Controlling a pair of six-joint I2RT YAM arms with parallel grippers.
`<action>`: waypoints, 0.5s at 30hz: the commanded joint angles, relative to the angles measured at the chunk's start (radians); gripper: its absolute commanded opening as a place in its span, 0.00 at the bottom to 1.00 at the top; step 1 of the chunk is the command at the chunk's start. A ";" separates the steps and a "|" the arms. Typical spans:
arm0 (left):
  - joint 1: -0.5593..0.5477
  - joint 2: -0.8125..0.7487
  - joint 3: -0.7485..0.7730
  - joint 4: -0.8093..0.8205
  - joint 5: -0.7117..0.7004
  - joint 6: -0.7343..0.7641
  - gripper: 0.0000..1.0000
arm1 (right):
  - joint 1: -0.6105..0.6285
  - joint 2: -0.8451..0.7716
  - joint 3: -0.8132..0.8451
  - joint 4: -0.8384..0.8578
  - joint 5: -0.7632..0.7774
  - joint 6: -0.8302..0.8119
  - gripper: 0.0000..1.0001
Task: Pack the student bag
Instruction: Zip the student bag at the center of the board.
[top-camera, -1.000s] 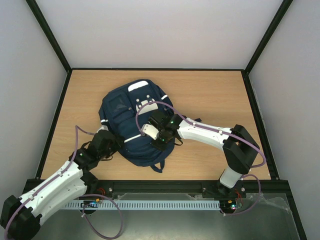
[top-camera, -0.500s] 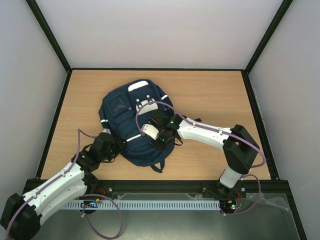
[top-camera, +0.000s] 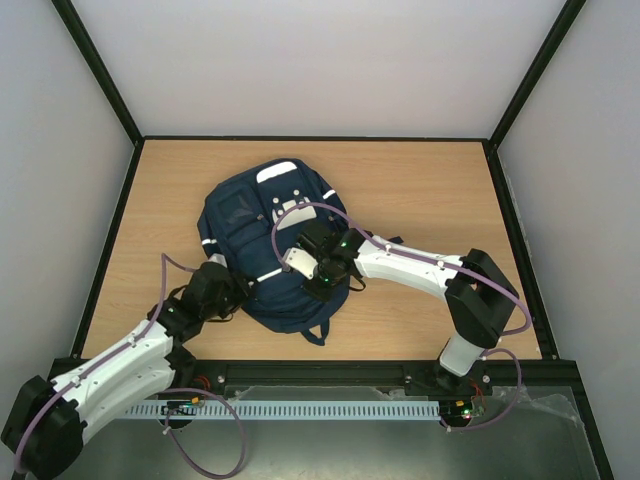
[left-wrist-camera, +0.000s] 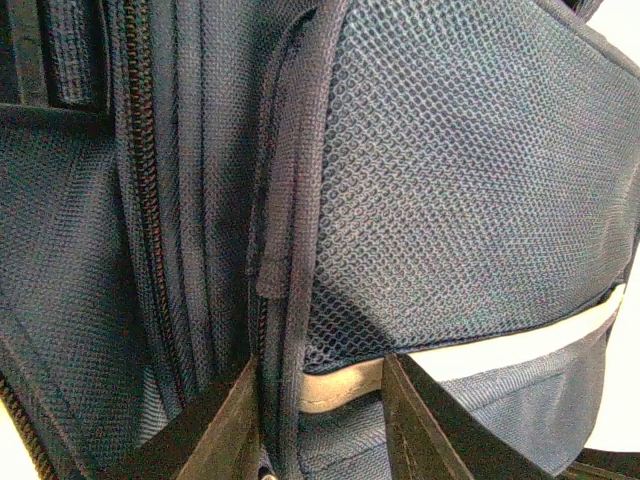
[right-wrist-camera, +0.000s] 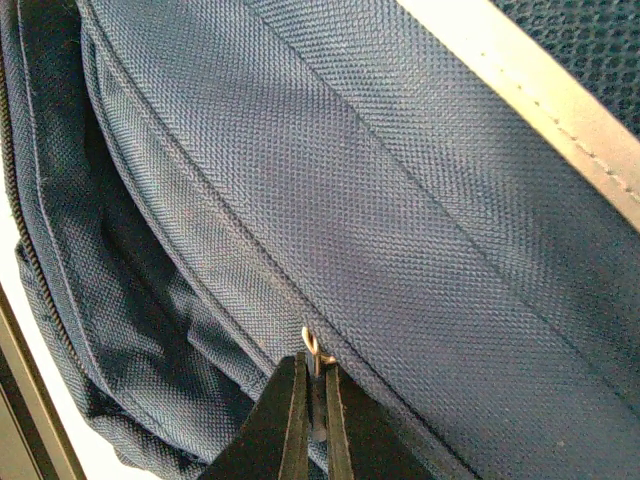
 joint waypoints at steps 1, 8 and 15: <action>-0.006 0.032 0.018 0.047 0.044 0.017 0.32 | 0.005 0.017 0.010 -0.027 -0.017 0.011 0.01; -0.004 0.001 0.019 -0.034 -0.039 0.024 0.03 | 0.001 -0.001 -0.019 -0.049 0.024 -0.021 0.01; 0.012 -0.026 0.015 -0.074 -0.055 0.046 0.02 | -0.087 -0.060 -0.093 -0.079 0.075 -0.089 0.01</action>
